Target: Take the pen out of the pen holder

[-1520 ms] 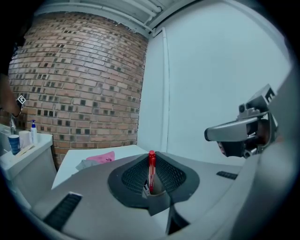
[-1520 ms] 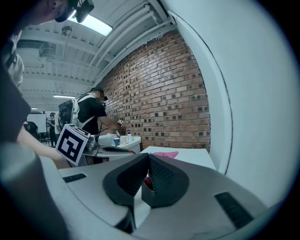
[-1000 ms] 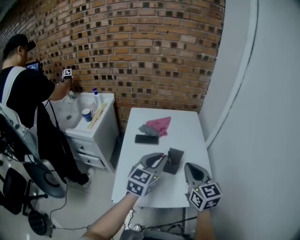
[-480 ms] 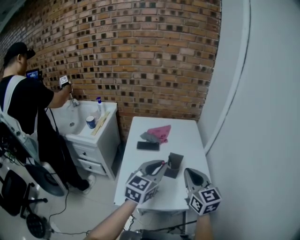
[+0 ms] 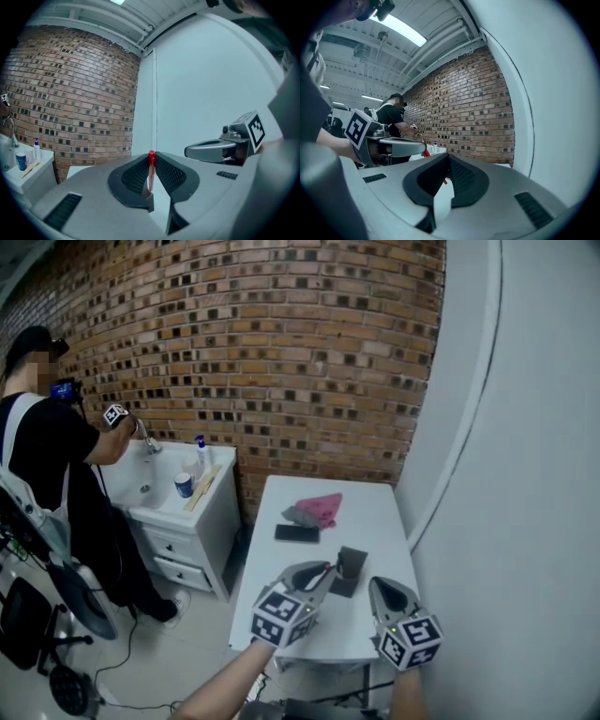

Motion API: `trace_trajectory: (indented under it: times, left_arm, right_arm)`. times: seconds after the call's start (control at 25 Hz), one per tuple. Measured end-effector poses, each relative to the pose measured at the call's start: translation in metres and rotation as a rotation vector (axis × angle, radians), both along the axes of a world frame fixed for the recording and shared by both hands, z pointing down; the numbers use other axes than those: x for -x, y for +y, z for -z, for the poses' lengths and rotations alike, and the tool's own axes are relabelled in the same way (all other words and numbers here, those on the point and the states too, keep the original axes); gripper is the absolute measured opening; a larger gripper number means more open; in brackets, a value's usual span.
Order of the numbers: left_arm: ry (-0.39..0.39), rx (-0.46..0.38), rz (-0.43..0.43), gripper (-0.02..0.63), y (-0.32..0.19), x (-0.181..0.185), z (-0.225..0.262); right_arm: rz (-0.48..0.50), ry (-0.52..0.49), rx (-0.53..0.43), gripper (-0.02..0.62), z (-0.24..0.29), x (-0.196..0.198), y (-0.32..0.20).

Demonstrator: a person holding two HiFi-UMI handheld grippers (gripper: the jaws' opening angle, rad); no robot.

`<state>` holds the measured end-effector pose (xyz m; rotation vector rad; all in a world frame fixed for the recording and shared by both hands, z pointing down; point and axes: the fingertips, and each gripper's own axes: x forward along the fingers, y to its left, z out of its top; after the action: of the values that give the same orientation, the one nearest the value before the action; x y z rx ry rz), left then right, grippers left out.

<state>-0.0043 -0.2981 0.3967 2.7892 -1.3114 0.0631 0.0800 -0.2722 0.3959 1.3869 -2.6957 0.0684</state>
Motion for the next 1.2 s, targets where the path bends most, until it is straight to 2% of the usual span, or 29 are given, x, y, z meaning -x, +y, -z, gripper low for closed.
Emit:
trace_trajectory:
  times: [1.2]
  left_arm:
    - [-0.004,-0.003,-0.008,0.048,0.0028,-0.0060,0.0003]
  right_arm:
    - [0.004,0.001,-0.011,-0.012,0.0025,-0.0030,0.0011]
